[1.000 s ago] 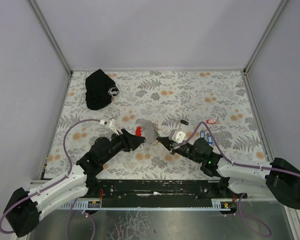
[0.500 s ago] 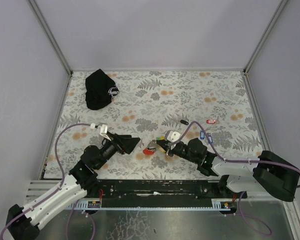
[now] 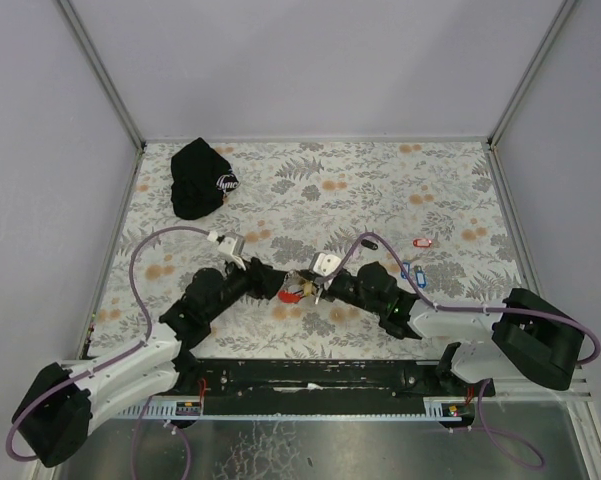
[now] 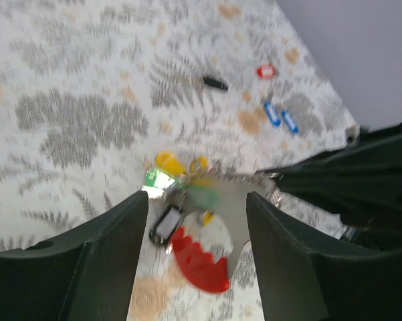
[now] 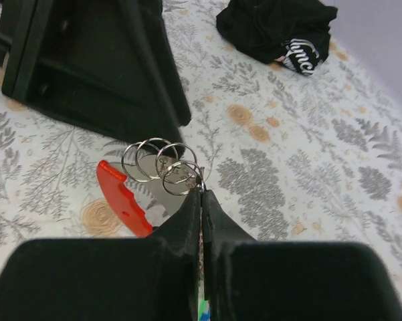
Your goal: Put the keys on the keyring
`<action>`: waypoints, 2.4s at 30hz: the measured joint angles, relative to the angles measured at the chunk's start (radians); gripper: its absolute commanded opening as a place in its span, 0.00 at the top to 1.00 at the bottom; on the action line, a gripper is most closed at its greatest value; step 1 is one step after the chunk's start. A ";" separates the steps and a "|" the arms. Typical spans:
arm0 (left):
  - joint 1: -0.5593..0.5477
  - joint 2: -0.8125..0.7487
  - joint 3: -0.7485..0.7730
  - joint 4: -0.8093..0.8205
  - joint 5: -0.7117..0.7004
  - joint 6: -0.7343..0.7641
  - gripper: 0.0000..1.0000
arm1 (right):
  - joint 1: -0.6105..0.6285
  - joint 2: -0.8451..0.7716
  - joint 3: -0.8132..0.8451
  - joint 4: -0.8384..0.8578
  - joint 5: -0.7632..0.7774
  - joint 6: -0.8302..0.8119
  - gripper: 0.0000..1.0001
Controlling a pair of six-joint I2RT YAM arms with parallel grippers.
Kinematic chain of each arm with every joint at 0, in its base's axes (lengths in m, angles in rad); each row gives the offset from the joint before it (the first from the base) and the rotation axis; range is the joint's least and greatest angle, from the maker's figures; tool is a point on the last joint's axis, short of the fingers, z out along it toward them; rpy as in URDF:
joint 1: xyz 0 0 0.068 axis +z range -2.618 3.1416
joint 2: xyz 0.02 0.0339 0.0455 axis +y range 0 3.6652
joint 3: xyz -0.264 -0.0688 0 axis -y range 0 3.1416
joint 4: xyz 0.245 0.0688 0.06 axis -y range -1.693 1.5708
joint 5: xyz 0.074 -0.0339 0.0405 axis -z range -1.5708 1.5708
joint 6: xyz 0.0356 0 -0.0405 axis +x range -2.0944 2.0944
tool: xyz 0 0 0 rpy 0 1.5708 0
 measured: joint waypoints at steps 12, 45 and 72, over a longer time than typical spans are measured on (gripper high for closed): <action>0.177 0.013 0.041 0.174 0.086 -0.024 0.41 | -0.011 0.031 0.105 -0.082 0.000 -0.110 1.00; 0.188 0.243 -0.061 0.378 0.482 0.051 0.49 | -0.011 0.026 -0.105 -0.053 -0.075 0.160 1.00; 0.109 0.505 0.082 0.374 0.740 0.342 0.73 | -0.011 -0.005 -0.104 -0.113 -0.116 0.120 1.00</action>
